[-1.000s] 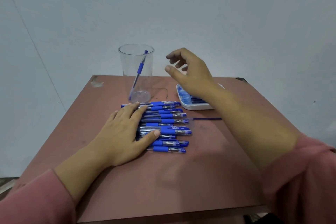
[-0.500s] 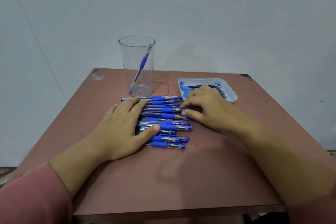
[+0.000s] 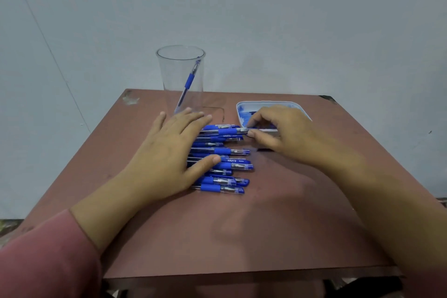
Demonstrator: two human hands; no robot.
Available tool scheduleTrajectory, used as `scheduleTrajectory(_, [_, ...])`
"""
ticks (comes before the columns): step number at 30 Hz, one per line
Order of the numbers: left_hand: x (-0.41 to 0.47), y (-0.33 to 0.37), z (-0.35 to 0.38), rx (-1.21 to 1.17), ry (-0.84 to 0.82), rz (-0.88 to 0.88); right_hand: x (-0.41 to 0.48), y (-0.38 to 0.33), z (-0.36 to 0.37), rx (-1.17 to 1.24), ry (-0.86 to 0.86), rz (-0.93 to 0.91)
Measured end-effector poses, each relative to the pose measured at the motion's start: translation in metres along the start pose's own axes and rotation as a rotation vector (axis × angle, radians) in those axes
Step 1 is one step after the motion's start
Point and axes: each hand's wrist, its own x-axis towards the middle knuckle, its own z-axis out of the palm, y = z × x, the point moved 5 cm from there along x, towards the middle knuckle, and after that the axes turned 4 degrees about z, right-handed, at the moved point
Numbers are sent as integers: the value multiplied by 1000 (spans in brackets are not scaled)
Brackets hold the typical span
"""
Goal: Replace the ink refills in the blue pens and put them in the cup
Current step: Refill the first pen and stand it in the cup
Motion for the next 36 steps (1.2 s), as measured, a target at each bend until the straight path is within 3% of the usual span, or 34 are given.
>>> scheduleTrajectory(4, [22,20,-8,-37,79,158,-11,-2,-4,36,35,-67])
scheduleTrajectory(9, [39,20,3,-308,58,34,-23,1,3,110,225,-93])
scheduleTrajectory(12, [39,12,12,-404,76,-4,-24,5,11,160,245,-76])
scheduleTrajectory(22, [39,8,17,-397,85,-26,-16,0,21,61,376,-192])
scheduleTrajectory(36, [39,12,20,-610,-30,-63,-20,-1,20,15,306,-262])
